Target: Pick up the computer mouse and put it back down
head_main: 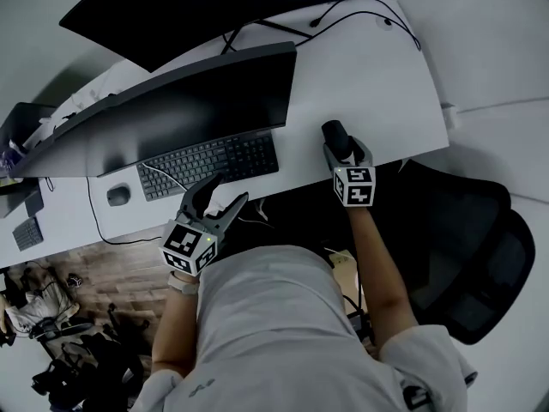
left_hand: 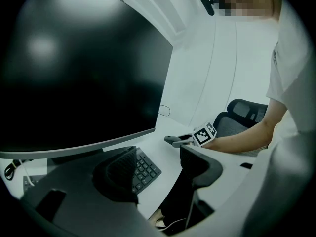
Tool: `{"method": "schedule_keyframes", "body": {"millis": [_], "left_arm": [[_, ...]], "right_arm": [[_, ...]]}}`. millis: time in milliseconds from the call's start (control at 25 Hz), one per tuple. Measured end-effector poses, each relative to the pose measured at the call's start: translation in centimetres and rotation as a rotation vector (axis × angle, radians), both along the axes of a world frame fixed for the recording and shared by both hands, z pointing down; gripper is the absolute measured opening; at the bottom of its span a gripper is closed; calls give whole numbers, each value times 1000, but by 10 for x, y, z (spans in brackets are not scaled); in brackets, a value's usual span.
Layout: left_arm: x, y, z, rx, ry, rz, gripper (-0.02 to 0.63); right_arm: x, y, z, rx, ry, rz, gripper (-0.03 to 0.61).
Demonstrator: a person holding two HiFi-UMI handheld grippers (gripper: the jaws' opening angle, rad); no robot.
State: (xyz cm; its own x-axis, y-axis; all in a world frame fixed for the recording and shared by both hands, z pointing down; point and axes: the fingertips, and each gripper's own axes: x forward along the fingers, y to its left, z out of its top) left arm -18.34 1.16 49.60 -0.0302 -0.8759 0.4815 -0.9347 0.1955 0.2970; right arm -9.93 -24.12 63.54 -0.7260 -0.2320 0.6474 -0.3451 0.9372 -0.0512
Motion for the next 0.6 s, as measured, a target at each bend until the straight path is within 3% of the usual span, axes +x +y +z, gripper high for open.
{"method": "schedule_keyframes", "body": {"millis": [600], "left_arm": [[-20,23,7,-37,30,-55,275]], "right_arm": [[-40,2,39,10,89,-33,291]]}}
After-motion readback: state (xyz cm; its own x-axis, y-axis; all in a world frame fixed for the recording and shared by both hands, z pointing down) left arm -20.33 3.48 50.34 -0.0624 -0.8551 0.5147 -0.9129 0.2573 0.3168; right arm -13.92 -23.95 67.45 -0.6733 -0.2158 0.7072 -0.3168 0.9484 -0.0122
